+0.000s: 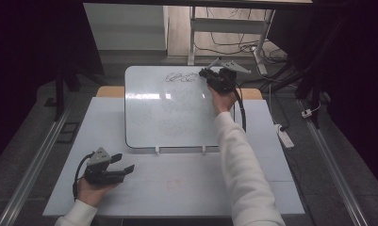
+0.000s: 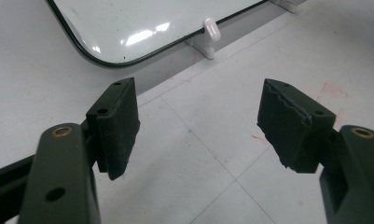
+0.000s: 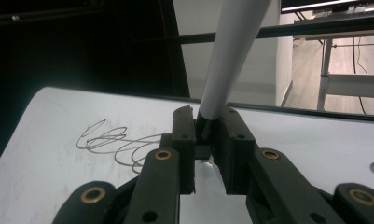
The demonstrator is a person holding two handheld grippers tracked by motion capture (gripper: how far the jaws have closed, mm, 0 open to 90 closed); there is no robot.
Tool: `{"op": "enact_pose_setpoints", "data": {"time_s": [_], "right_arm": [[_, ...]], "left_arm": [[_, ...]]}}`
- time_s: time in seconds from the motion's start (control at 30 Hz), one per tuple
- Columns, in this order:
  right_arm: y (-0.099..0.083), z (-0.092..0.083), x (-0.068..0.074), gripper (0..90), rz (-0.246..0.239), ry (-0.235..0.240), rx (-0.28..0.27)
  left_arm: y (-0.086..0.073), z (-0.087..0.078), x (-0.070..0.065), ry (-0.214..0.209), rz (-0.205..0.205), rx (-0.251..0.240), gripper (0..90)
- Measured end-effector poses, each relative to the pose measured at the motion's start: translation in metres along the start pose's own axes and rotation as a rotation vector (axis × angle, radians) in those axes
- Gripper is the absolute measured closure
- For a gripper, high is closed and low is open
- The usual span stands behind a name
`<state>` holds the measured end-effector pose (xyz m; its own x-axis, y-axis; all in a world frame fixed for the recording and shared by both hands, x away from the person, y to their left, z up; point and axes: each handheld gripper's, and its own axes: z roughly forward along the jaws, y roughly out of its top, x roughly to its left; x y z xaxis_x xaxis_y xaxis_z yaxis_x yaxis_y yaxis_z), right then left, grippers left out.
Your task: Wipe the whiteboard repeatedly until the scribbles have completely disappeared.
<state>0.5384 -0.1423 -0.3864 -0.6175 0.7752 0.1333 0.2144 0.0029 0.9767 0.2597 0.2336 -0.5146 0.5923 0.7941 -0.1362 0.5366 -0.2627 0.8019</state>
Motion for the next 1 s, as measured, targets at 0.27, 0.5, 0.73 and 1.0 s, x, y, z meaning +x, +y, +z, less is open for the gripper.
{"op": "enact_pose_setpoints", "data": {"time_s": [0.27,0.5,0.73,1.0], "right_arm": [[0.002,0.002,0.002,77.5,-0.024,0.01,0.004],[-0.012,0.007,0.024,77.5,-0.126,0.112,0.091],[-0.004,0.003,0.01,77.5,-0.05,0.043,0.038],[0.003,0.005,0.0,77.5,-0.009,0.022,0.001]], "left_arm": [[0.0,-0.001,0.0,0.003,-0.001,-0.004,29.5],[0.0,0.0,0.002,0.001,-0.004,-0.002,29.5],[0.0,-0.002,0.001,0.004,-0.005,-0.011,29.5],[0.0,-0.003,0.0,0.004,-0.004,-0.013,29.4]]}}
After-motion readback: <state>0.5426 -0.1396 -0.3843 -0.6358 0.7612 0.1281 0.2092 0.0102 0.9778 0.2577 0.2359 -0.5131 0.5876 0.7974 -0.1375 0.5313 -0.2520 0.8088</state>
